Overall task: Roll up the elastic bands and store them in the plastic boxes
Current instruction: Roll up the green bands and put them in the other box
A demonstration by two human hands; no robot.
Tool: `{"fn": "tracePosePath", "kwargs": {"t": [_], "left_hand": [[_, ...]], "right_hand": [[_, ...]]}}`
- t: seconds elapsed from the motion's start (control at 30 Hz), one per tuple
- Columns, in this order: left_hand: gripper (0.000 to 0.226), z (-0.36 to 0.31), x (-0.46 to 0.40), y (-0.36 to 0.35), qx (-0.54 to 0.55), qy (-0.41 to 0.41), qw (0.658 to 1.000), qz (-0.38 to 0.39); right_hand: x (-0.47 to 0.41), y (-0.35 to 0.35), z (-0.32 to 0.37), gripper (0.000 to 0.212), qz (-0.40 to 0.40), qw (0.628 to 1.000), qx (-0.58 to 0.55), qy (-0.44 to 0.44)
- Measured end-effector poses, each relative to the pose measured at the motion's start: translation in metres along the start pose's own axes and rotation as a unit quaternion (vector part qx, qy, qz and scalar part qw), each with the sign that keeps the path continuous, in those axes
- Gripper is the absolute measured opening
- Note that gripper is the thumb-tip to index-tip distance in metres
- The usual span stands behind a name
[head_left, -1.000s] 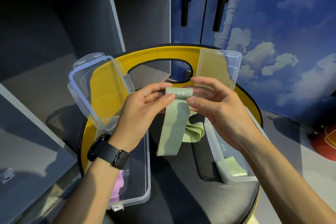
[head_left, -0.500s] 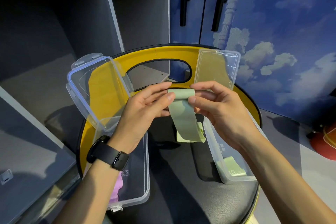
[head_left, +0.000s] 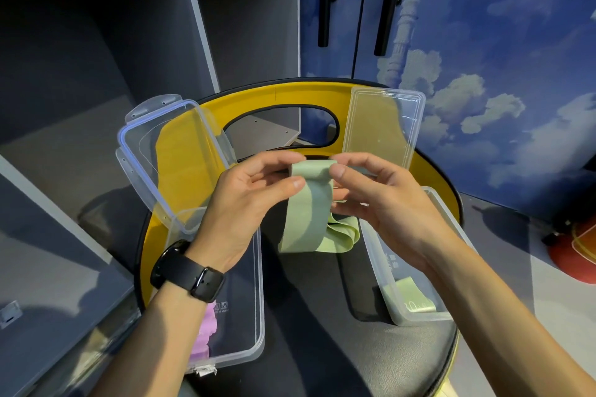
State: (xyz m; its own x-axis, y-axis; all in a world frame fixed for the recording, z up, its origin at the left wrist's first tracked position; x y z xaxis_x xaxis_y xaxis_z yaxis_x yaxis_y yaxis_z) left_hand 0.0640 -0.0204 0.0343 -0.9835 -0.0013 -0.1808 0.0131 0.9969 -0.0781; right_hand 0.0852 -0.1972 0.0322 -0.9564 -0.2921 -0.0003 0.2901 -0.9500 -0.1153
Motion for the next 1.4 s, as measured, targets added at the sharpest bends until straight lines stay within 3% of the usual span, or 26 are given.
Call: {"fn": "tracePosePath", "kwargs": {"t": [0.43, 0.57, 0.7, 0.8, 1.0, 1.23, 1.4], "left_hand": [[0.036, 0.007, 0.0, -0.003, 0.006, 0.056, 0.998, 0.002], [0.026, 0.007, 0.0, -0.001, 0.014, 0.048, 0.999, -0.005], [0.024, 0.011, 0.0, 0.0, 0.0, 0.04, 0.999, 0.0], [0.026, 0.013, 0.001, -0.001, -0.021, 0.03, 0.999, 0.009], [0.024, 0.014, 0.002, -0.007, -0.002, 0.045, 0.999, 0.017], [0.039, 0.014, 0.003, -0.006, 0.002, 0.069, 0.998, -0.001], [0.028, 0.015, 0.003, -0.003, 0.03, 0.064, 0.997, -0.005]], "right_hand": [[-0.003, 0.002, 0.0, 0.023, -0.001, 0.998, -0.039, 0.044], [-0.004, 0.001, -0.004, 0.027, 0.006, 0.998, -0.038, 0.043], [-0.004, -0.001, -0.01, 0.033, 0.016, 0.998, -0.067, -0.012], [-0.004, -0.001, -0.014, 0.024, 0.024, 0.998, -0.022, -0.045], [-0.003, 0.002, -0.01, 0.036, 0.011, 0.999, -0.029, 0.007], [-0.002, 0.0, -0.008, 0.026, 0.01, 0.999, -0.044, 0.016], [-0.002, -0.003, -0.01, 0.031, 0.018, 0.997, -0.075, 0.0]]}}
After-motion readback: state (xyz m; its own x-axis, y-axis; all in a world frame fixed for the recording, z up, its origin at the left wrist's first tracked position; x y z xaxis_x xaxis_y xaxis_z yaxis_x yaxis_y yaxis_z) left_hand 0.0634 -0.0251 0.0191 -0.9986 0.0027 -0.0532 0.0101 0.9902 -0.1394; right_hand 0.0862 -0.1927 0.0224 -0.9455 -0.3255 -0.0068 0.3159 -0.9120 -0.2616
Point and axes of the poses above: each hand's wrist, its own x-axis away from the middle knuckle, its own y-axis out of the back of the hand, z = x × y, the point moved 3 cm from there along -x, towards the middle knuckle, and after that the axes turned 1 degree about y, right-handed, at the moved point
